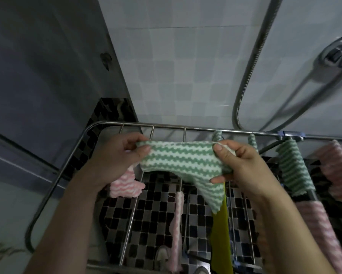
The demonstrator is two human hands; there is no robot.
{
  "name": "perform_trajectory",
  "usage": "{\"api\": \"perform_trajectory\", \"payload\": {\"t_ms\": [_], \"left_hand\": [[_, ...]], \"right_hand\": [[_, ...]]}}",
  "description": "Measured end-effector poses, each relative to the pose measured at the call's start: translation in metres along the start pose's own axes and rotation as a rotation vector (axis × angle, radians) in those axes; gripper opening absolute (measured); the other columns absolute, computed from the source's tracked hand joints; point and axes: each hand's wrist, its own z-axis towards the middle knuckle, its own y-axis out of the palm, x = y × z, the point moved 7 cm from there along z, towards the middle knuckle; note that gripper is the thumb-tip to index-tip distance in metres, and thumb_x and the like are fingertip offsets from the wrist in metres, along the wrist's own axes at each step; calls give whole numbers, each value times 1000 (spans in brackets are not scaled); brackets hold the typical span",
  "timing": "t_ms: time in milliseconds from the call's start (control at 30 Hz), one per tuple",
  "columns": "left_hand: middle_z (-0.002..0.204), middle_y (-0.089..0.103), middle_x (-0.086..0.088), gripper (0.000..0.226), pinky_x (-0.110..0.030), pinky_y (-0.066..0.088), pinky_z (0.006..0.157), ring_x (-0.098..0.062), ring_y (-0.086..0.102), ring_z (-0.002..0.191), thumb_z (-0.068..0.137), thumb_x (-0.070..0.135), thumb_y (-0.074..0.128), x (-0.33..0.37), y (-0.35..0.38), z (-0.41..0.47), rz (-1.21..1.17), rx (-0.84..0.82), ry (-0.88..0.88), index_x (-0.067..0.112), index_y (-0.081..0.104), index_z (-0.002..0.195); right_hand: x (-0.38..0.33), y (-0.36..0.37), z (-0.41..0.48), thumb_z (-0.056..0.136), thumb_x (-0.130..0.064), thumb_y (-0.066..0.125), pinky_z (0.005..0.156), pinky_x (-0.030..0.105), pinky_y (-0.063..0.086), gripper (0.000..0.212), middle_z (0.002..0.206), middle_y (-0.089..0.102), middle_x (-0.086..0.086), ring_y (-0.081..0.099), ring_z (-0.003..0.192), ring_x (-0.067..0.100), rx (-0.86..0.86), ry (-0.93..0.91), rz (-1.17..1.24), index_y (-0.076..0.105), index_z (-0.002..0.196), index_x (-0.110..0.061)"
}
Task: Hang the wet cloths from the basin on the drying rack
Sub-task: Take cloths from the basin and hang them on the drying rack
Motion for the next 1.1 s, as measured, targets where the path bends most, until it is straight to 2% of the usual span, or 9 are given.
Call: {"api": "perform_trajectory", "payload": {"t_ms": [100,200,333,467,567,700,800,933,1100], "left_hand": [[74,73,9,4,-14,48,66,0,66,70,88,15,68,-11,4,25,-21,50,-34,18,69,91],[79,70,-4,5,-25,46,69,-11,62,71,89,13,66,-40,23,64,57,39,-102,10,69,87],[72,61,-10,19,-29,40,63,-16,53,64,91,18,61,-80,43,116,246,35,-128,2,68,85],[80,62,-25,28,-40,47,66,-35,61,75,92,27,55,-95,48,158,436,27,-106,5,60,76],[78,60,-24,29,-37,40,60,-35,60,72,92,29,51,-100,53,176,556,11,-103,13,48,67],[104,66,-12,18,-35,42,72,-34,61,97,95,30,51,-91,48,175,681,115,-148,15,53,104],[83,64,-4,23,-36,48,68,-26,63,78,93,39,55,-70,60,146,697,97,-68,17,50,98],[54,48,8,37,-31,46,68,-7,52,59,89,53,58,-72,121,91,713,-299,-114,23,53,68],[48,48,7,43,-23,33,48,-8,50,45,89,45,62,-92,123,89,665,-257,-162,21,50,55]], "right_hand": [[18,-2,27,98,-23,54,54,28,60,22,92,76,7,73,80,20,37,162,-22,72,95,-11],[47,-11,69,98,-25,56,56,32,61,19,96,69,5,70,82,18,169,302,-150,66,90,-11],[69,-20,123,100,-21,52,67,44,61,22,94,62,8,64,81,21,289,368,-299,61,102,-1],[80,-26,154,101,-21,48,68,45,61,26,103,57,14,61,100,35,344,425,-340,59,109,1],[91,-28,168,102,-22,45,72,48,59,30,103,56,18,60,103,37,376,454,-366,58,115,3],[105,-28,178,102,-23,42,72,50,60,28,109,60,15,61,98,33,410,446,-342,57,118,-5],[118,-31,183,100,-24,44,73,56,59,30,100,66,18,66,92,38,431,447,-399,63,107,-3],[134,-36,189,97,-21,45,82,56,56,29,97,68,21,66,94,40,471,419,-474,65,100,0],[134,-41,194,97,-20,45,77,54,57,30,91,68,22,66,88,41,590,380,-442,65,82,-3]]}}
